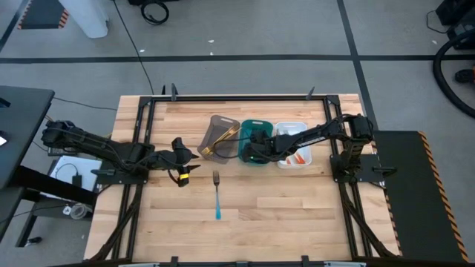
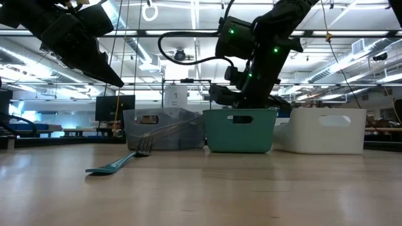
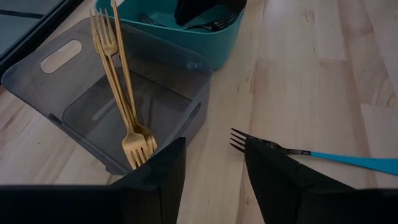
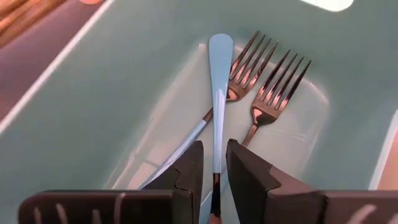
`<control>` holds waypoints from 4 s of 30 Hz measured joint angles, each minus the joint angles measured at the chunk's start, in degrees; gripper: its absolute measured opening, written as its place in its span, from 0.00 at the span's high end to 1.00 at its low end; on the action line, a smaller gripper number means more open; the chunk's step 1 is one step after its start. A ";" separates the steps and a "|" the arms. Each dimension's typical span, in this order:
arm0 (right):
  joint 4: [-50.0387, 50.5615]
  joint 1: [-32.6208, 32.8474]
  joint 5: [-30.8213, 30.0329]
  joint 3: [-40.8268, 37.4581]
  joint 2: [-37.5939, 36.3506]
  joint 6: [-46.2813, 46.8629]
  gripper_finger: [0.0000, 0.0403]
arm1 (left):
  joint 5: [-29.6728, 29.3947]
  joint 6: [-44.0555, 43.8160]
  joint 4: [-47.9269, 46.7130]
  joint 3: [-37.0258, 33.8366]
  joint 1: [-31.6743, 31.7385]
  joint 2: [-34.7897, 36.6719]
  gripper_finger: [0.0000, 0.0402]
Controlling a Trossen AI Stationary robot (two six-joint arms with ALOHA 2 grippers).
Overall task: Sort silverware by color (type)
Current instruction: Put the blue fork into the green bin
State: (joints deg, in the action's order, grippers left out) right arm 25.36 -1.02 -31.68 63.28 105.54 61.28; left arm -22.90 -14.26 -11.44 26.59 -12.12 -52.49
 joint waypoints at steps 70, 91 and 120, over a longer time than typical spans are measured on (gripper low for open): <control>-21.42 9.22 9.25 13.82 0.01 -33.07 0.81 | 0.00 -0.02 -0.42 0.00 -0.02 0.00 0.57; -23.55 12.75 14.00 13.75 0.33 -37.52 0.81 | 0.00 -0.02 0.22 0.00 -0.02 0.00 0.57; -42.27 16.06 19.78 6.18 0.24 -41.55 0.81 | 0.02 0.00 0.20 0.00 -0.02 0.00 0.57</control>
State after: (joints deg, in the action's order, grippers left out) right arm -16.91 15.05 -11.90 69.46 105.78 19.73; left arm -22.87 -14.26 -11.25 26.59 -12.14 -52.49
